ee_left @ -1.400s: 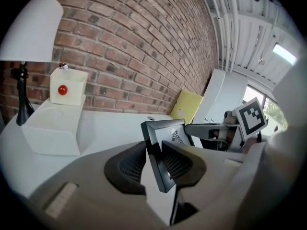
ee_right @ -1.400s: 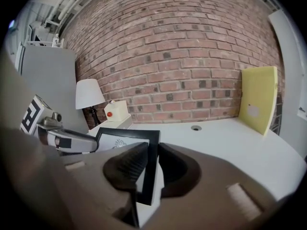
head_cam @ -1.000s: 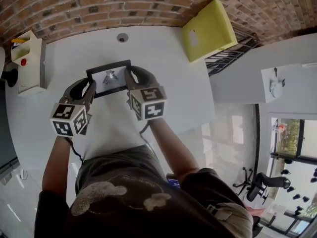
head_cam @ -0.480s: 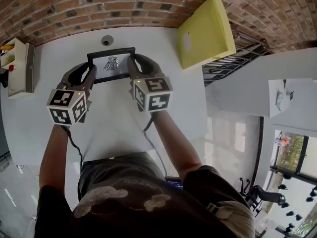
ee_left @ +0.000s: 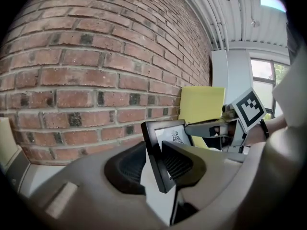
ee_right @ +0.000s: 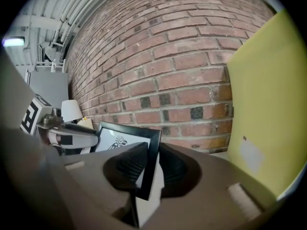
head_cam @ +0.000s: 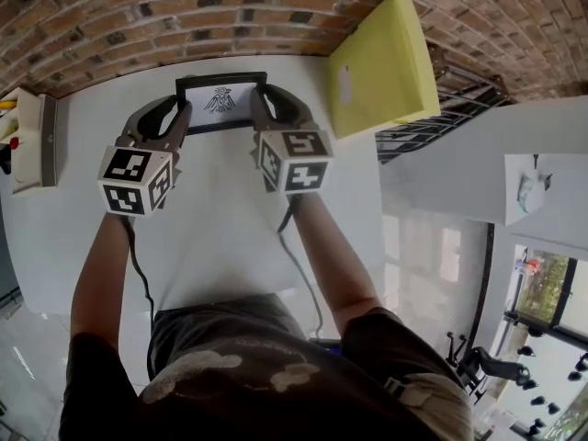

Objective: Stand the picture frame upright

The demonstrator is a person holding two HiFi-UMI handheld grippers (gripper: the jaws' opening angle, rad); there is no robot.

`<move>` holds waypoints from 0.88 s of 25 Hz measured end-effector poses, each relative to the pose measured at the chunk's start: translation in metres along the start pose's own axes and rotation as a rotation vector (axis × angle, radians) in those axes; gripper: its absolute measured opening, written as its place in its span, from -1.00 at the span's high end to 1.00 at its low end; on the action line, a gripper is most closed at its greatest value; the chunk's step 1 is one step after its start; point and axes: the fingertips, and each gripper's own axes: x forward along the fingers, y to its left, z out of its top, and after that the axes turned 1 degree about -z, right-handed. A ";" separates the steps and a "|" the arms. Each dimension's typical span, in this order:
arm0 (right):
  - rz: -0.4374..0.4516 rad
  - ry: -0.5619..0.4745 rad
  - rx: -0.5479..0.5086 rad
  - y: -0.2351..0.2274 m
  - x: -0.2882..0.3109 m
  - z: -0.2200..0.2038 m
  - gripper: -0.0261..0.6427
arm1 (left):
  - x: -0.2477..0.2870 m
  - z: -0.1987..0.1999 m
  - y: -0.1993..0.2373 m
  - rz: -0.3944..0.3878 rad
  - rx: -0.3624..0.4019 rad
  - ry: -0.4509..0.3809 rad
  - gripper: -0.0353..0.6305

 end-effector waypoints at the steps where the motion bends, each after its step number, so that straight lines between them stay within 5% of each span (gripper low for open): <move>1: 0.000 -0.004 -0.001 -0.003 0.003 0.001 0.68 | 0.005 0.000 0.002 0.001 0.000 0.001 0.55; 22: -0.032 -0.076 -0.088 -0.066 0.066 -0.001 0.68 | 0.103 -0.010 0.023 0.011 0.063 0.019 0.53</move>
